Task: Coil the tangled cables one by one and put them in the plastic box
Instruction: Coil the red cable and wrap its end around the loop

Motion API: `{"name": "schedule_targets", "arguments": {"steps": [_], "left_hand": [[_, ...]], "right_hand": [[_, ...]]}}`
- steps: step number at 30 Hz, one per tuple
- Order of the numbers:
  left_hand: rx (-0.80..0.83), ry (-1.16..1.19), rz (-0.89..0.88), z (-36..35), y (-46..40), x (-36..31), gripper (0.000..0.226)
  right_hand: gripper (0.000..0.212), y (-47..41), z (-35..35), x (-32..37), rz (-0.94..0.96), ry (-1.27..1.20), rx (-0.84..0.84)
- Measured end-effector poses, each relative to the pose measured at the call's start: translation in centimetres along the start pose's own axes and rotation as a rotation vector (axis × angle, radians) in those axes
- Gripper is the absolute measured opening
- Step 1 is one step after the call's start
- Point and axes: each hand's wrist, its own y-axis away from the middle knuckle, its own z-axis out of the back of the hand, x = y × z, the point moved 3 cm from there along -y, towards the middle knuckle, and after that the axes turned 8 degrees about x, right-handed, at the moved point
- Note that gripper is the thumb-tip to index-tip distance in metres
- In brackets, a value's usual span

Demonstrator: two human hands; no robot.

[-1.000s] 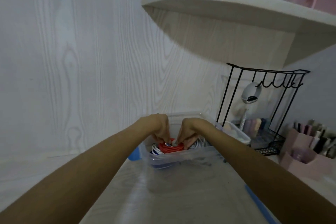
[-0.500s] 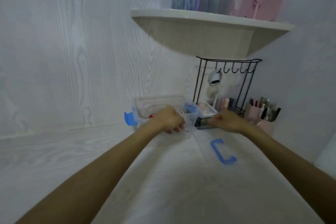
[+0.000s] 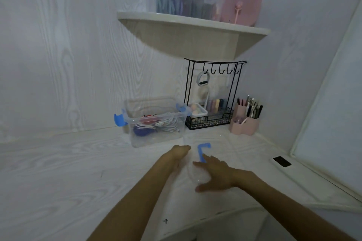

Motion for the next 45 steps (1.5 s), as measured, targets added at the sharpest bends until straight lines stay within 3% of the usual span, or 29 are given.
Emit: {"name": "schedule_targets", "arguments": {"steps": [4, 8, 10, 13, 16, 18, 21, 23, 25, 27, 29, 31, 34, 37, 45], "left_hand": [[0.017, -0.126, -0.044, 1.9, 1.8, -0.8, 0.041], [-0.027, -0.171, -0.232, 5.0, 4.3, -2.7, 0.053], [-0.065, -0.256, -0.322, 6.6, 5.6, -4.3, 0.064], [-0.080, -0.211, -0.342, 9.0, 7.5, -5.8, 0.070], [-0.005, 0.132, -0.423, 12.4, 9.2, -6.4, 0.038], [-0.090, 0.253, -0.521, 15.3, 9.9, -7.0, 0.017], [-0.358, 0.302, -0.580, 19.4, 8.9, -8.2, 0.023], [-0.475, 0.331, -0.574, 21.4, 7.1, -8.9, 0.032], [-0.540, 0.393, -0.552, 22.6, 4.8, -9.1, 0.041], [-0.563, 0.452, -0.496, 23.1, 2.3, -8.7, 0.054], [-0.552, 0.469, -0.428, 23.2, 0.1, -8.1, 0.049], [-0.566, 0.407, -0.383, 23.3, -1.6, -7.2, 0.047], [-0.575, 0.204, -0.371, 23.7, -2.9, -5.7, 0.059], [-0.542, 0.117, -0.336, 24.4, -3.9, -4.3, 0.061], [-0.532, 0.221, -0.320, 24.2, -5.2, -3.4, 0.062]], "right_hand": [[0.043, 4.3, 3.4, 0.5, 0.174, 0.164, -0.324], [0.031, 10.3, 11.7, 1.7, 0.281, 0.034, -0.804], [0.031, 12.7, 16.0, 2.1, 0.413, -0.188, -0.915], [0.032, 13.3, 20.5, 2.3, 0.567, -0.665, -0.858], [0.029, 10.0, 22.8, 1.8, 0.533, -1.021, -0.826], [0.027, 6.5, 23.4, 2.0, 0.471, -1.238, -0.736], [0.025, 1.3, 22.5, 3.3, 0.389, -1.408, -0.511], [0.024, -1.9, 21.6, 4.3, 0.346, -1.425, -0.456], [0.026, -4.7, 21.0, 4.7, 0.292, -1.388, -0.505], [0.007, -6.9, 20.4, 4.3, 0.177, -1.268, -0.583], [0.018, -8.7, 20.3, 3.3, 0.096, -1.210, -0.623], [0.007, -10.5, 20.0, 2.5, 0.061, -1.142, -0.648], [0.042, -13.2, 19.6, 2.3, 0.058, -1.083, -0.644], [0.037, -15.2, 19.3, 2.2, 0.037, -1.047, -0.638], [0.036, -15.8, 19.6, 0.3, -0.065, -0.885, -0.592]]}}
